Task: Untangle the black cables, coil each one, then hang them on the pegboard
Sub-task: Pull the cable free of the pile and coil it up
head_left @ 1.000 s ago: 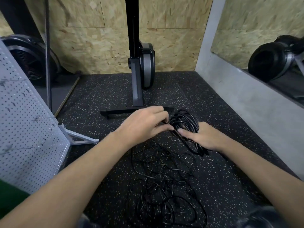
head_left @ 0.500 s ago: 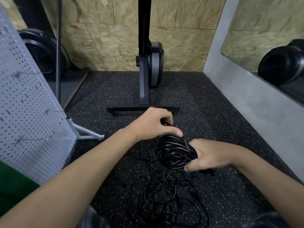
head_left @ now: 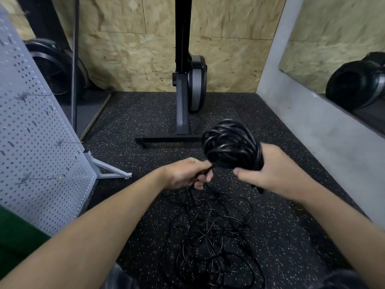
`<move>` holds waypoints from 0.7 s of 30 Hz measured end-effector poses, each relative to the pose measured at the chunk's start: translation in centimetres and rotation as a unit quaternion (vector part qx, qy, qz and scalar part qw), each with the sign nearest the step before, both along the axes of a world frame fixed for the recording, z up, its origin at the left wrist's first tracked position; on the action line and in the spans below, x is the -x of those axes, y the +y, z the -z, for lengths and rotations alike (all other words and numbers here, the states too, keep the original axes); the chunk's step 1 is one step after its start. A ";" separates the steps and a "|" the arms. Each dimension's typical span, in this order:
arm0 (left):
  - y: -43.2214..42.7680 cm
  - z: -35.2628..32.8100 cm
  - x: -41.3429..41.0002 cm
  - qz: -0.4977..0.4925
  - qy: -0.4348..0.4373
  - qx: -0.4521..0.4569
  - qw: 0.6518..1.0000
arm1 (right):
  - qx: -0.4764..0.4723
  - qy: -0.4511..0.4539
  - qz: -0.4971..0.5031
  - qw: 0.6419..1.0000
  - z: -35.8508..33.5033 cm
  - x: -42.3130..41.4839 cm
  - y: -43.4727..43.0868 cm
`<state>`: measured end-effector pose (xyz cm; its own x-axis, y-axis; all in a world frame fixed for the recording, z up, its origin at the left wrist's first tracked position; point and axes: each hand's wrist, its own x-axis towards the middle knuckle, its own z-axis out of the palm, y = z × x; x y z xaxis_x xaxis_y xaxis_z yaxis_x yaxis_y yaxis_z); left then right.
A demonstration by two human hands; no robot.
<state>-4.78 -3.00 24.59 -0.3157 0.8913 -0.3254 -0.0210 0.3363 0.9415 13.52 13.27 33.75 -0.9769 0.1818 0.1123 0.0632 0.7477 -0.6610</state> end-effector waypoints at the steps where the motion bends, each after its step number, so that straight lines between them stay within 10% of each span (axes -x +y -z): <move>1: 0.2 0.2 -0.3 -0.013 0.041 0.008 0.999 | -0.024 0.016 0.052 0.998 0.2 0.3 0.6; 9: 3.5 0.1 -6.0 0.005 0.396 0.055 0.917 | 0.043 -0.004 0.268 0.963 3.0 2.1 4.0; 21: -0.1 -4.4 -6.5 0.123 0.594 0.076 0.791 | -0.270 -0.250 0.068 0.927 7.5 1.2 0.2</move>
<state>1.69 -3.07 29.00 -0.3016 0.9527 -0.0383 0.9326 0.3031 0.1959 12.33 13.45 26.29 -0.9035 0.3569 -0.2375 0.3794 0.9236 -0.0553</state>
